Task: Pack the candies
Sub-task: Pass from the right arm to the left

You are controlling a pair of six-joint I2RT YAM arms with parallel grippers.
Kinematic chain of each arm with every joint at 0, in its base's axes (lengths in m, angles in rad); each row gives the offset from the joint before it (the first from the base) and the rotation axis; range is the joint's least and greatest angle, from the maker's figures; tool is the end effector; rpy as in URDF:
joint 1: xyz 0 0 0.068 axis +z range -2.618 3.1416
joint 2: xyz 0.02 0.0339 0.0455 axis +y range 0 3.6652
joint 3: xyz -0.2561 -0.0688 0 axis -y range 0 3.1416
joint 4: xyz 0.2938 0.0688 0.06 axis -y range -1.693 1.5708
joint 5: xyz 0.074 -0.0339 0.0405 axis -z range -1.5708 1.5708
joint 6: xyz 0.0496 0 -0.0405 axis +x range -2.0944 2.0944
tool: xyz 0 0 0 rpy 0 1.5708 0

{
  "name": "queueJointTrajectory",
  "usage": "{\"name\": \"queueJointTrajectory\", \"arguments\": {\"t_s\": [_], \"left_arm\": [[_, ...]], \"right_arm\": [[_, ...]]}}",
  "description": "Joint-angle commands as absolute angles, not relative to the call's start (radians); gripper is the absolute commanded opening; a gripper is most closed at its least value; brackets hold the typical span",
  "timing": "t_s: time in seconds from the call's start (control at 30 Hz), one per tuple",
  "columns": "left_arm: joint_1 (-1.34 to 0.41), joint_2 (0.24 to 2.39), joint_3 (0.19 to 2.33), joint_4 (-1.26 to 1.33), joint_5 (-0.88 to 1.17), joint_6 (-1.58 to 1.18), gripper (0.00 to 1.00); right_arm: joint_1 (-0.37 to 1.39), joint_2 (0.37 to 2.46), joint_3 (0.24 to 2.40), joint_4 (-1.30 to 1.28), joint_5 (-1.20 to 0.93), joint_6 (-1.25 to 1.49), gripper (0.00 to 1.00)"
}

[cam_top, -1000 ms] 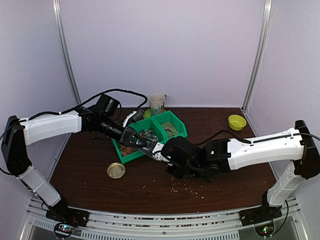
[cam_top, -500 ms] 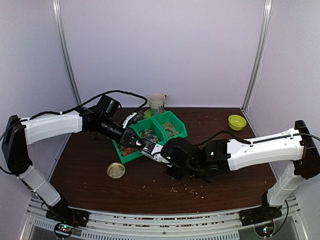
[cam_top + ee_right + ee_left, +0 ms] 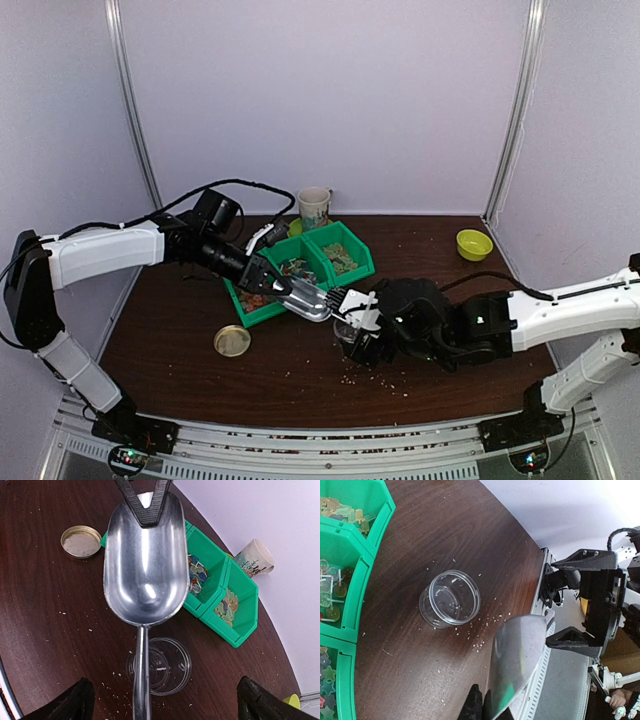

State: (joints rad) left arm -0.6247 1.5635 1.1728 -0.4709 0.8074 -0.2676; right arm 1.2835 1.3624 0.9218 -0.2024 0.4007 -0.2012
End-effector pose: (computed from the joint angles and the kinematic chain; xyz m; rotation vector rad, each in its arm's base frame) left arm 0.2898 -0.2532 0.2310 0.8354 2.3967 -1.3666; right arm 0.1189 0.3341 0.2213 -1.2925 1.7320 0.1799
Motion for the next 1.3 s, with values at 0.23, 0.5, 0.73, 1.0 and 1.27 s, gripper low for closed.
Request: {"name": "queueJointTrajectory", "arguments": {"t_s": [0.23, 0.5, 0.73, 1.0, 1.27], "left_arm": [[-0.625, 1.530, 1.188, -0.388, 0.900, -0.275, 0.00], [-0.625, 1.536, 1.178, -0.360, 0.941, -0.312, 0.00], [-0.624, 1.557, 1.166, -0.320, 0.989, -0.365, 0.00], [-0.625, 1.567, 1.176, -0.332, 0.995, -0.362, 0.00], [-0.623, 1.580, 1.178, -0.348, 0.982, -0.364, 0.00]], "right_arm": [[1.287, 1.115, 0.562, 0.433, 0.267, -0.366, 1.00], [1.317, 1.178, 0.583, 0.490, 0.312, -0.405, 0.99], [1.333, 1.256, 0.638, 0.453, 0.329, -0.470, 0.74], [1.350, 1.295, 0.632, 0.523, 0.426, -0.521, 0.59], [1.351, 1.302, 0.632, 0.528, 0.453, -0.568, 0.31]]}}
